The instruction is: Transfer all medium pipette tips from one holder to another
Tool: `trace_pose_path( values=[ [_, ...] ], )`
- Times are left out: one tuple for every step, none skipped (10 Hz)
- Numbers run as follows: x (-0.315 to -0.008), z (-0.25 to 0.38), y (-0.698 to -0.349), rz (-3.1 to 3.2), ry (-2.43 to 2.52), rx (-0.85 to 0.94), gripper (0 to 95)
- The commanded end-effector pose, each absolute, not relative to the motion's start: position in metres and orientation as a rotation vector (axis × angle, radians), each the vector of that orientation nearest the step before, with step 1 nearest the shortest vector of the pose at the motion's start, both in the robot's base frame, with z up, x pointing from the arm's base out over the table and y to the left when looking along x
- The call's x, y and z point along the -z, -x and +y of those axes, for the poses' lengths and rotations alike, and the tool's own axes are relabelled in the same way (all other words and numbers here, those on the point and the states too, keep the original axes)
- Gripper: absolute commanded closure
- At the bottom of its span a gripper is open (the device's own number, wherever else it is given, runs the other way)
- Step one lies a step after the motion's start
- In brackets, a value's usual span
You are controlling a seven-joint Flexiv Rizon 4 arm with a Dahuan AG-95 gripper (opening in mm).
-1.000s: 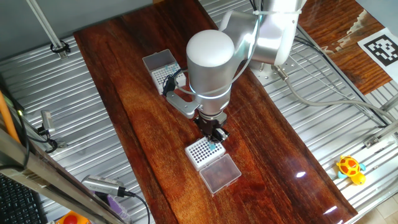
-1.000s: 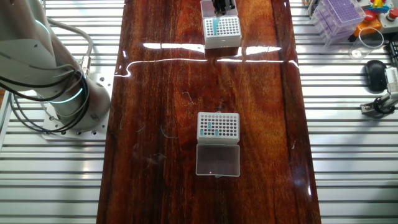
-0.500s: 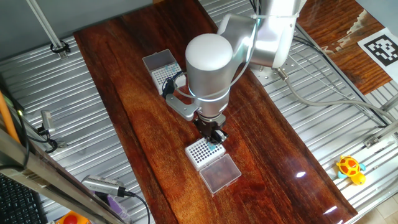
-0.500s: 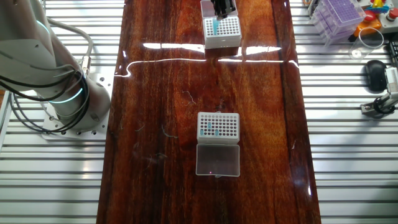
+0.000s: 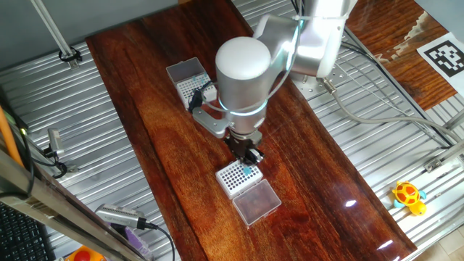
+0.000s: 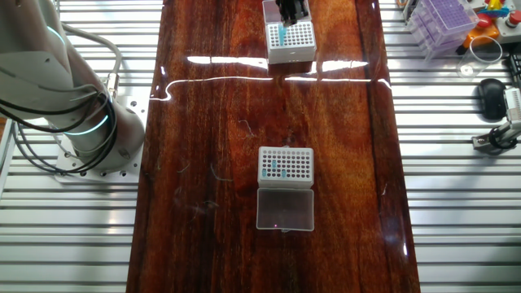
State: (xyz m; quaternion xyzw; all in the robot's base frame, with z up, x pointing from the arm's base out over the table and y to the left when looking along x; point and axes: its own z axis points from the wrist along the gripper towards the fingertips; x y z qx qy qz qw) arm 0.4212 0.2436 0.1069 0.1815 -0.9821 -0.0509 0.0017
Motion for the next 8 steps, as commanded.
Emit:
trace_pose_path(
  values=[
    [-0.106,0.202,-0.425,-3.050,-0.695,0.159,95.0],
    [-0.104,0.176,-0.425,-3.031,-0.771,0.161,95.0],
    [-0.103,0.159,-0.423,-3.019,-0.822,0.160,95.0],
    [-0.103,0.135,-0.419,-3.001,-0.884,0.159,95.0],
    [-0.105,0.119,-0.414,-2.988,-0.925,0.155,95.0],
    [-0.107,0.109,-0.410,-2.977,-0.951,0.152,95.0],
    [-0.111,0.095,-0.403,-2.965,-0.977,0.146,95.0],
    [-0.111,0.091,-0.401,-2.956,-0.983,0.149,95.0]
  ],
)
